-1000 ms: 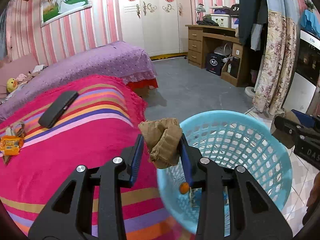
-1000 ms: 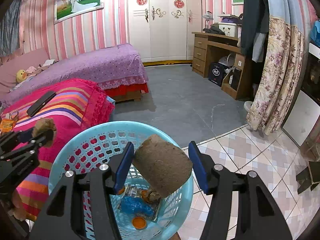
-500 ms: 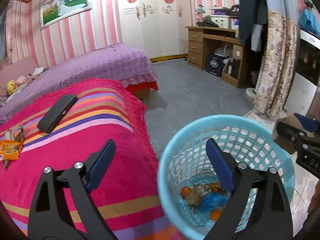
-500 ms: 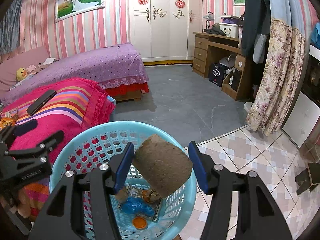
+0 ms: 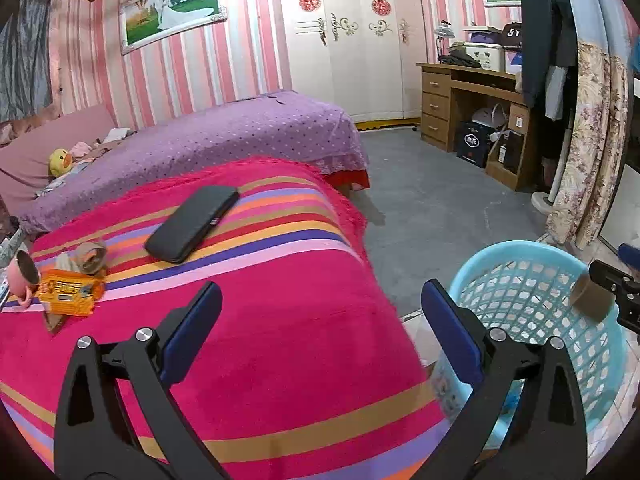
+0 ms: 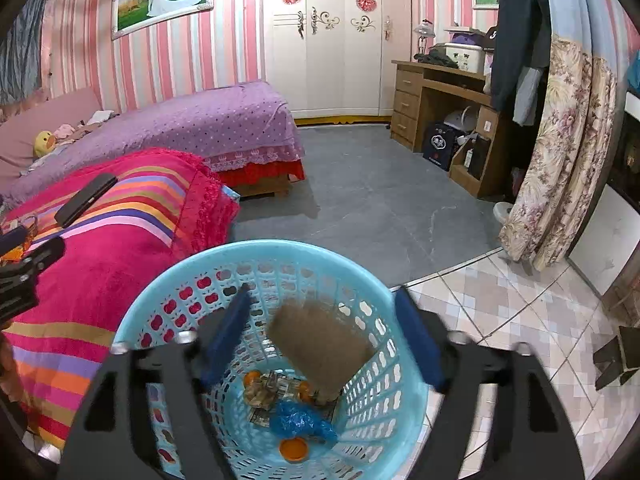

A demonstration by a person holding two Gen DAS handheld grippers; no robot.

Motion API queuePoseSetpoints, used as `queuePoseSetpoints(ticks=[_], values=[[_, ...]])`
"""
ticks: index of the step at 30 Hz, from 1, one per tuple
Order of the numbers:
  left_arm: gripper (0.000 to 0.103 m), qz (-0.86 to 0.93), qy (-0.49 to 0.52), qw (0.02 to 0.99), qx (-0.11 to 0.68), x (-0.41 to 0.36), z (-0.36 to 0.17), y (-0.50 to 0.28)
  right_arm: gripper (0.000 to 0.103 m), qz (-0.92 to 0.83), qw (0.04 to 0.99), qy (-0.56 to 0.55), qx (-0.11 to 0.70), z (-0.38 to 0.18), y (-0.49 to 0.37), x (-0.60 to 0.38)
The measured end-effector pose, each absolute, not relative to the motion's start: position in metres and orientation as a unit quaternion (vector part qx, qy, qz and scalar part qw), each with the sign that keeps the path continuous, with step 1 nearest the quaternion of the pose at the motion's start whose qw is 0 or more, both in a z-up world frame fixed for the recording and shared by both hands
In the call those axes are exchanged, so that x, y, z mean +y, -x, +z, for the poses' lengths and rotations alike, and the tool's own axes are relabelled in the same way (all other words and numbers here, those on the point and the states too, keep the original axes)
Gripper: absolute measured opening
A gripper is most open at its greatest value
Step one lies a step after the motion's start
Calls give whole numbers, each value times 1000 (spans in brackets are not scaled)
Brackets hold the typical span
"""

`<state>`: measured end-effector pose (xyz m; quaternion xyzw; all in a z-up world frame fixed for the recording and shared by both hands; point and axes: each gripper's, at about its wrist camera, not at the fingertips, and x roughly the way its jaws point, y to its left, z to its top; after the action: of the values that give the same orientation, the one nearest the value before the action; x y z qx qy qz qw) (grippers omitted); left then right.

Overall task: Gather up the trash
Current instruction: 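Open the left tool over the basket while the right tool releases the cardboard tube, then move both open tools back over the bed toward the snack bag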

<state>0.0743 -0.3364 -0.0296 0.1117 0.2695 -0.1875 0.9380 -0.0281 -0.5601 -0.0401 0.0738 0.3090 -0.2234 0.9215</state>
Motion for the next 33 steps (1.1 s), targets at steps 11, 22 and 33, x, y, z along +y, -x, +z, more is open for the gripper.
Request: queuePoseSetpoints(ticks=[11,22,33], values=[[97,-161,-113,946,256,-277,-11,-78,97,-229,924,-58,301,-23,16,-524],[97,-108,-107,957,249,-192,9,-95,98,-194,936,-25,293,-10,-14,-458],[97,-51,-95,959,260,-95,3,-121,98,-144,942,-23,303,-17,-53,-383]])
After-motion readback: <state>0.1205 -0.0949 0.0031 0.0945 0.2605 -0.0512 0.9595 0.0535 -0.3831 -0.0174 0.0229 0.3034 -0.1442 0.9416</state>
